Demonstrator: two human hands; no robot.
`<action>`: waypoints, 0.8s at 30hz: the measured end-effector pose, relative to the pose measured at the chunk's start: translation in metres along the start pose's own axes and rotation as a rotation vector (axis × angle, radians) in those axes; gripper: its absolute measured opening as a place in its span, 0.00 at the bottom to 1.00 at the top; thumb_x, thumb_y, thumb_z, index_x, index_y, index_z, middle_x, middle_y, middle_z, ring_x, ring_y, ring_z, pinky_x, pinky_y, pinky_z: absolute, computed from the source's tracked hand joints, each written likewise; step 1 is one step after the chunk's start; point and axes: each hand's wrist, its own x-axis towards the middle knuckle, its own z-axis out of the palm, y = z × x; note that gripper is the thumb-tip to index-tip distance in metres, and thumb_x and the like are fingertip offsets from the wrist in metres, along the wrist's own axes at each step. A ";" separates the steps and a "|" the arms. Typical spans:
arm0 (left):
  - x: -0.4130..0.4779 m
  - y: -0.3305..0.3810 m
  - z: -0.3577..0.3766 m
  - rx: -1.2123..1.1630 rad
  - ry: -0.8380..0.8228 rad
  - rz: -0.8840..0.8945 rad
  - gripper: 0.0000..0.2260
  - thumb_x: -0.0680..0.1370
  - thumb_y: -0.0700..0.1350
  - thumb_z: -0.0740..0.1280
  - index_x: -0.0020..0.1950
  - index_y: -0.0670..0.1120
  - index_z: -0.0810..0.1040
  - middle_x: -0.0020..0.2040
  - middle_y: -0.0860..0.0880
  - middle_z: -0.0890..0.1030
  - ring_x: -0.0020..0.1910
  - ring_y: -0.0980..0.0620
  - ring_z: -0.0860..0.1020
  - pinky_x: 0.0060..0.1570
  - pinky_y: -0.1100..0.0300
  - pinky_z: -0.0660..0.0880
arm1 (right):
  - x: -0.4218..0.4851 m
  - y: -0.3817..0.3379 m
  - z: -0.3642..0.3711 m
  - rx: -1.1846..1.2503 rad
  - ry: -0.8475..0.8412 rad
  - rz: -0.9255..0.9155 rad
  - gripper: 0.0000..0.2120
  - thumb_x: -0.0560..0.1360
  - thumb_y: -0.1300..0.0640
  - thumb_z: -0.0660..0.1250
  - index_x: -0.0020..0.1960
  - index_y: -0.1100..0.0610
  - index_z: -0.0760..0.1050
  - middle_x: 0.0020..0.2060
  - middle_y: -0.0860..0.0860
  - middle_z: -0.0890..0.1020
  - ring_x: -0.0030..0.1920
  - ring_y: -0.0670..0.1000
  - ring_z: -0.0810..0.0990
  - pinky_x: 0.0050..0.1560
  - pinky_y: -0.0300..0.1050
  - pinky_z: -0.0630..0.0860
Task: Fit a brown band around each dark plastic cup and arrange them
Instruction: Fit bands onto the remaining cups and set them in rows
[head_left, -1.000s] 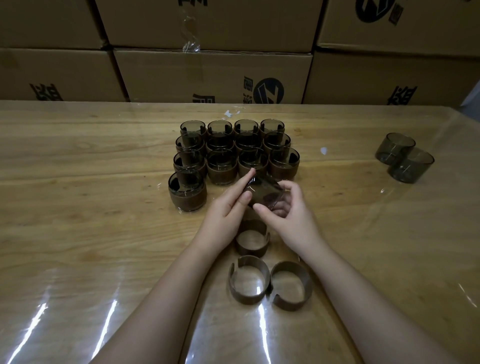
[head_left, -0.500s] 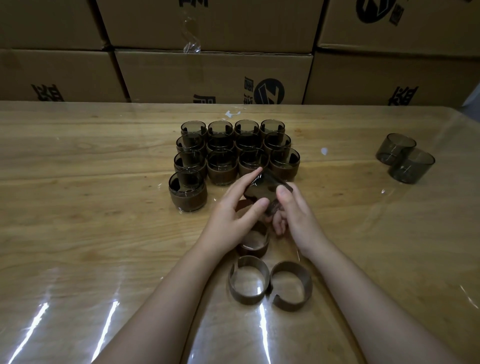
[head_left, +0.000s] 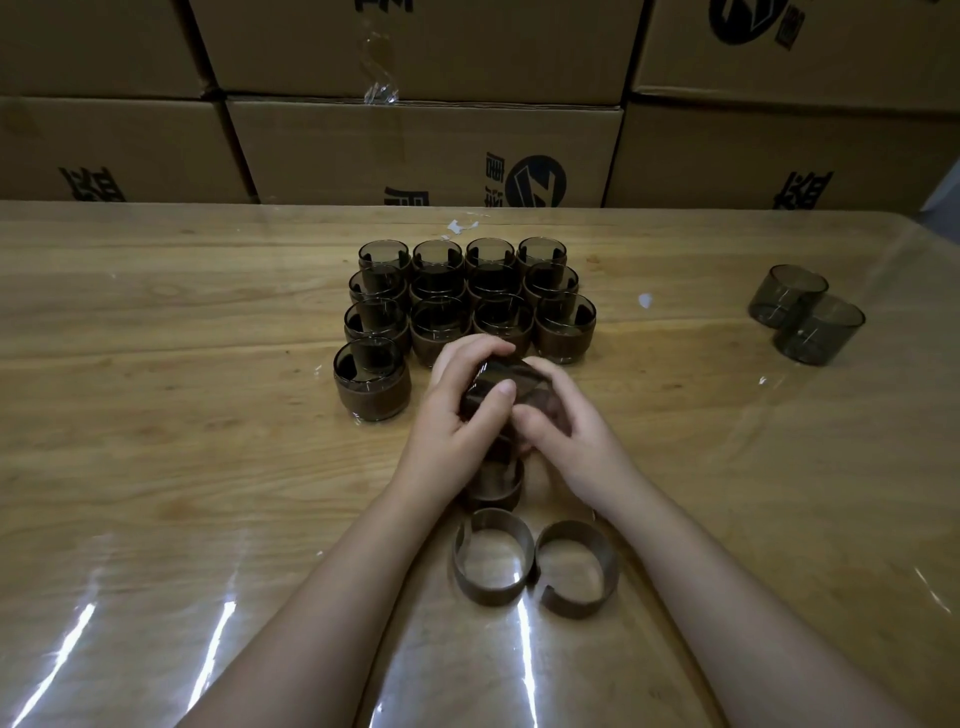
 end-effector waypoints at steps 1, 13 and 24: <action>0.000 0.000 -0.001 -0.009 0.015 0.004 0.12 0.75 0.50 0.61 0.58 0.56 0.72 0.59 0.47 0.73 0.61 0.60 0.71 0.63 0.68 0.66 | 0.000 0.000 0.002 -0.002 0.002 -0.026 0.20 0.70 0.44 0.68 0.60 0.40 0.69 0.46 0.37 0.81 0.48 0.40 0.80 0.47 0.34 0.76; 0.004 -0.006 -0.005 -0.136 0.065 -0.258 0.07 0.77 0.49 0.60 0.53 0.52 0.76 0.49 0.55 0.78 0.49 0.65 0.77 0.49 0.72 0.71 | 0.000 0.006 0.010 -0.371 0.024 -0.263 0.32 0.69 0.58 0.73 0.66 0.35 0.67 0.62 0.38 0.67 0.61 0.40 0.73 0.54 0.31 0.73; 0.005 -0.009 -0.009 -0.260 -0.095 -0.437 0.20 0.73 0.57 0.68 0.63 0.53 0.73 0.53 0.56 0.78 0.48 0.66 0.79 0.44 0.70 0.75 | 0.000 0.007 0.013 -0.154 0.085 -0.051 0.28 0.67 0.42 0.70 0.64 0.35 0.65 0.58 0.51 0.75 0.50 0.50 0.81 0.46 0.43 0.79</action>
